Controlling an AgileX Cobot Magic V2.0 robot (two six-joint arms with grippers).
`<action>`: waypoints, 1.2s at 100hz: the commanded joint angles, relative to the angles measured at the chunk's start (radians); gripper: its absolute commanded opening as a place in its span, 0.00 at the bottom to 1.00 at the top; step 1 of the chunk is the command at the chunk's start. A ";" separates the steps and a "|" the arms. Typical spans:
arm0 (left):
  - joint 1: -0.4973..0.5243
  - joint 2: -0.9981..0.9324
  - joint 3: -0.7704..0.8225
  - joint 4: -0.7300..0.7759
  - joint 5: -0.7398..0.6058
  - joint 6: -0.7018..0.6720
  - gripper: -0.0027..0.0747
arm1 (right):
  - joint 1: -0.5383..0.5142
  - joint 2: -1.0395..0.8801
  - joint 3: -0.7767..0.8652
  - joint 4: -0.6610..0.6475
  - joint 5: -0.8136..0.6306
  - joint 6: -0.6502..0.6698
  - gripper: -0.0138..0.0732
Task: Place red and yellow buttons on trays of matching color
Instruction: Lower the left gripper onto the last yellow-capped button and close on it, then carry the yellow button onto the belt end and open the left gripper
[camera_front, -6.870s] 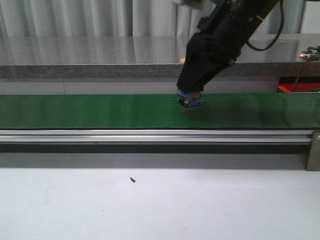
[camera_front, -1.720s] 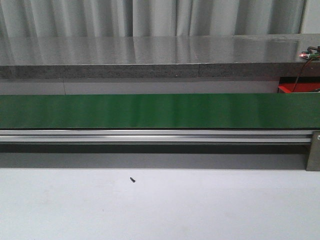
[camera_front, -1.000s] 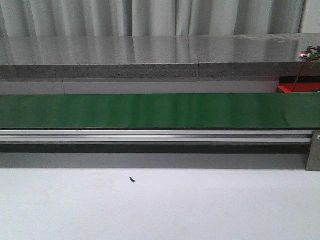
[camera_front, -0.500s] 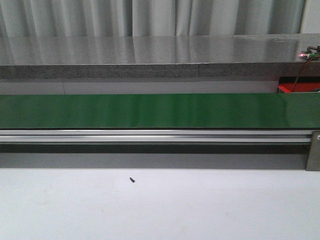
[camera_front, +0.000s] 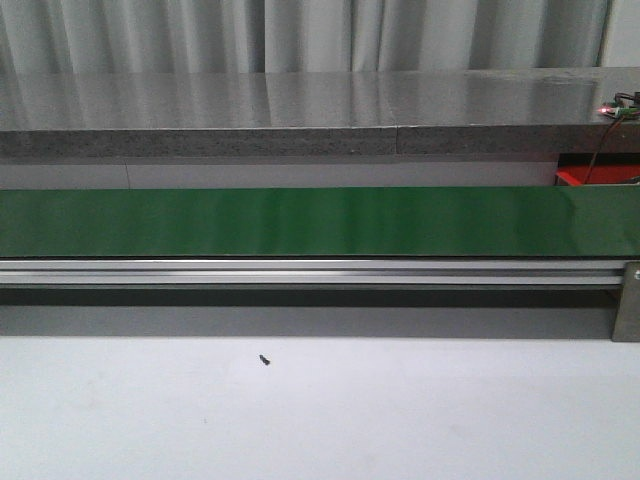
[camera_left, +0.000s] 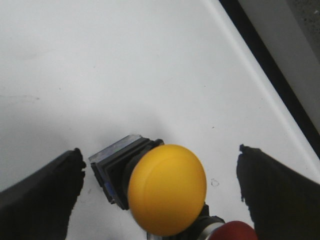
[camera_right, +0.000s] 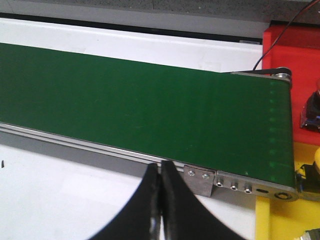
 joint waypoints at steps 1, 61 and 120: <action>-0.003 -0.062 -0.034 -0.034 -0.045 -0.008 0.78 | 0.000 -0.006 -0.028 0.023 -0.048 -0.004 0.03; -0.001 -0.062 -0.050 -0.039 -0.021 -0.008 0.33 | 0.000 -0.006 -0.028 0.024 -0.048 -0.004 0.03; 0.015 -0.297 -0.124 0.067 0.198 0.065 0.33 | 0.000 -0.006 -0.028 0.039 -0.049 -0.004 0.03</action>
